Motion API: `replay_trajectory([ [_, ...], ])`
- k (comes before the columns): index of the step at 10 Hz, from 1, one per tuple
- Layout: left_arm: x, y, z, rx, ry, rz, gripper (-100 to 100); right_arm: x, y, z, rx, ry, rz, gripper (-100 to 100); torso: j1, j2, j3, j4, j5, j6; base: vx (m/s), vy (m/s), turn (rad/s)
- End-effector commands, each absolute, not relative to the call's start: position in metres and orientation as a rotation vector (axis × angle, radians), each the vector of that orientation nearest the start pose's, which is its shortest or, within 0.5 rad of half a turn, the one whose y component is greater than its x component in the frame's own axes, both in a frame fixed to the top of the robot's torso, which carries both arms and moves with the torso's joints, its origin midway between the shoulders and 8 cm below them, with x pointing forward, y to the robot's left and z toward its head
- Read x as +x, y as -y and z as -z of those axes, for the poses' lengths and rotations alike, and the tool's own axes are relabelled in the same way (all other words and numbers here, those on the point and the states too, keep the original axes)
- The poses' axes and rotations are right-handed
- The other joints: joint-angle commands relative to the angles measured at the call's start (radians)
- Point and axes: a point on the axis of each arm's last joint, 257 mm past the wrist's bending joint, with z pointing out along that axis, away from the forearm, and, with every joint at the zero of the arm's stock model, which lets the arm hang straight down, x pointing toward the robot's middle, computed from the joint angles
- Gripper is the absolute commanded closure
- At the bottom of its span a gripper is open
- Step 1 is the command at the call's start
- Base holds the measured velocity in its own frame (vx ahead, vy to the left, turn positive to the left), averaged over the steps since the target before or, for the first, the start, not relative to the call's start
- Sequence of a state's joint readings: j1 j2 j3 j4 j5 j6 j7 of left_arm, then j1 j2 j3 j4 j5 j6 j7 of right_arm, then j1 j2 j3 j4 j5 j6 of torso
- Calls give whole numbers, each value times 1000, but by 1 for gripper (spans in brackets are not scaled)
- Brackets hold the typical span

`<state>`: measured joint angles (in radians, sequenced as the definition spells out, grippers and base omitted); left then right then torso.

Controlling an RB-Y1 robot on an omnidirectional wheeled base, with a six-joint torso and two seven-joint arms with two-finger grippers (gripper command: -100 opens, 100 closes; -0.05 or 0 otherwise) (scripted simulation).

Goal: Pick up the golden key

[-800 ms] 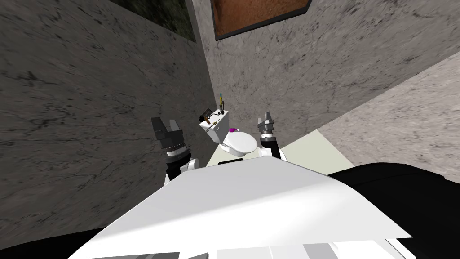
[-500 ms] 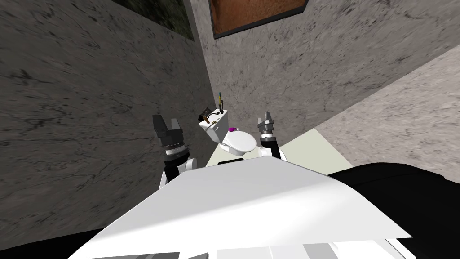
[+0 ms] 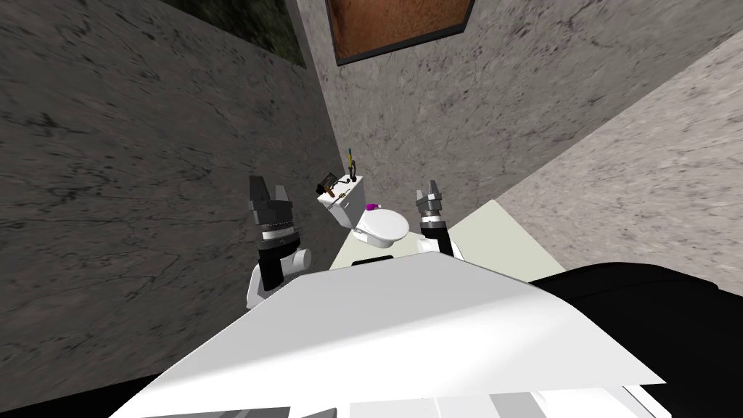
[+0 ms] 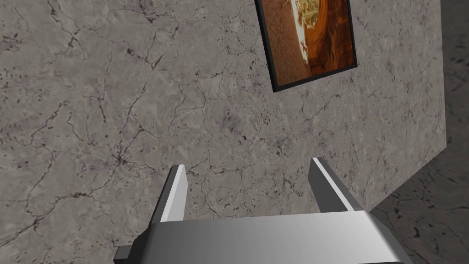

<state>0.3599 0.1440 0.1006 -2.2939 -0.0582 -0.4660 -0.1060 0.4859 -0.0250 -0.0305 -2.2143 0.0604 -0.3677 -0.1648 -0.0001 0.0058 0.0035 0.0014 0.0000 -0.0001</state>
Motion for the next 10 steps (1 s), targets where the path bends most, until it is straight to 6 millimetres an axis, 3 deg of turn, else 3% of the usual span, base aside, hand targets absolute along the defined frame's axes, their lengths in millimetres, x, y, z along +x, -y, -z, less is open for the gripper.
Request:
replay_trajectory([
  [1,363,-283,-78,-388,-694,1116,-100,376,290,28,827,-737,-1335,0,0,0,0,0,0,0,-68,-10,-63],
  [9,408,-322,-92,-481,-723,1084,-100,376,290,28,827,-737,-1335,0,-1,-2,-1,0,0,0,-62,-19,-74],
  [10,412,-325,-87,-505,-739,1075,-100,376,290,28,827,-737,-1335,0,-1,-1,-1,0,0,0,-52,-18,-46],
])
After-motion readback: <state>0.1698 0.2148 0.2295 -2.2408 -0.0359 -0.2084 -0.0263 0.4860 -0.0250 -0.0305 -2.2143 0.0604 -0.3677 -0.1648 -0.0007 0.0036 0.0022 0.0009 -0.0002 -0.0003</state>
